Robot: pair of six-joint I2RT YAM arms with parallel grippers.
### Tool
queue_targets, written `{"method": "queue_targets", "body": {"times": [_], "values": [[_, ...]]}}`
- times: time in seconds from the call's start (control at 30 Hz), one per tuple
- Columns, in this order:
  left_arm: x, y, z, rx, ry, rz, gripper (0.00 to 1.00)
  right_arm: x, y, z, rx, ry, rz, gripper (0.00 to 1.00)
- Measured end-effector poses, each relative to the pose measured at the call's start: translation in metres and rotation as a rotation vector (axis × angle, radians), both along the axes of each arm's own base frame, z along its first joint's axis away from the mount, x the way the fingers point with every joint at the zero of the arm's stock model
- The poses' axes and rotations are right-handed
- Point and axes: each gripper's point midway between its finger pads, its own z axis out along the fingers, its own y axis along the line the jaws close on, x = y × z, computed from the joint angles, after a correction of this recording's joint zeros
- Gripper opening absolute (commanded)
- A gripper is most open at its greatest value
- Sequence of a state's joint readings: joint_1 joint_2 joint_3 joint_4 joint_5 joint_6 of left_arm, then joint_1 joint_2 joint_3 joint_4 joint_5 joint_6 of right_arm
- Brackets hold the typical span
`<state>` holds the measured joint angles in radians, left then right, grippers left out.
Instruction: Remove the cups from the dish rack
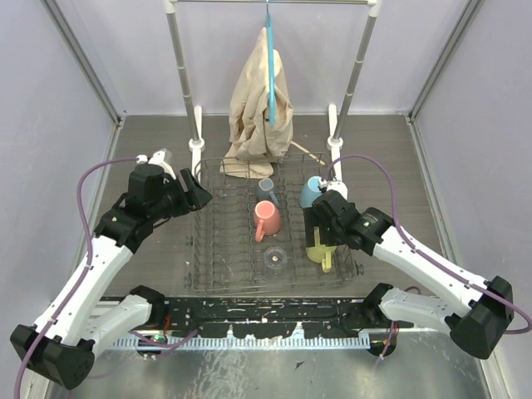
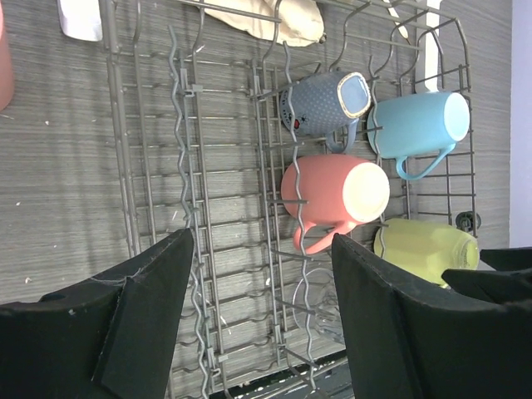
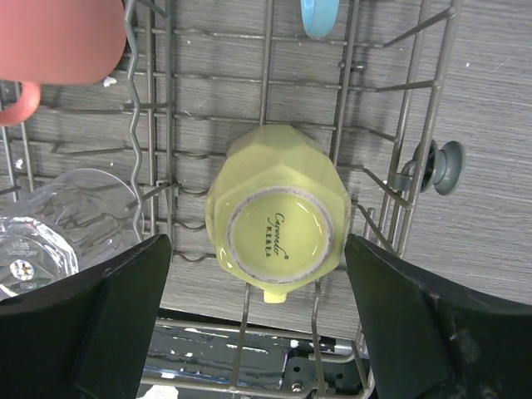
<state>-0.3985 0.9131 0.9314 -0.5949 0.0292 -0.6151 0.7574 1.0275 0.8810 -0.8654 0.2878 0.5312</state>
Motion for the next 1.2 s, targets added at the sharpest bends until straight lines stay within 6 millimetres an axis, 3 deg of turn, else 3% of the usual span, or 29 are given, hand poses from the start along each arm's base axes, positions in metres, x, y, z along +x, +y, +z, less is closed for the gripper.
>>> {"method": "queue_targets", "body": {"times": [0.4, 0.7, 0.87, 0.93, 1.03, 1.2], "values": [[-0.004, -0.005, 0.005, -0.033, -0.034, -0.029, 0.75, -0.005, 0.001, -0.039, -0.082, 0.122, 0.013, 0.92], [-0.005, -0.005, 0.002, -0.034, -0.026, -0.035, 0.76, -0.002, 0.004, -0.051, -0.093, 0.132, 0.012, 0.89], [-0.006, -0.006, 0.002, -0.035, -0.026, -0.036, 0.75, 0.001, 0.004, -0.052, -0.094, 0.121, 0.01, 0.62], [-0.006, -0.006, 0.002, -0.035, -0.025, -0.036, 0.75, 0.001, 0.004, -0.053, -0.096, 0.115, 0.009, 0.41], [-0.006, -0.006, 0.002, -0.036, -0.025, -0.038, 0.75, 0.002, 0.003, -0.053, -0.093, 0.108, 0.007, 0.03], [-0.006, -0.006, 0.002, -0.036, -0.026, -0.037, 0.75, 0.001, 0.003, -0.052, -0.085, 0.1, 0.006, 0.01]]}}
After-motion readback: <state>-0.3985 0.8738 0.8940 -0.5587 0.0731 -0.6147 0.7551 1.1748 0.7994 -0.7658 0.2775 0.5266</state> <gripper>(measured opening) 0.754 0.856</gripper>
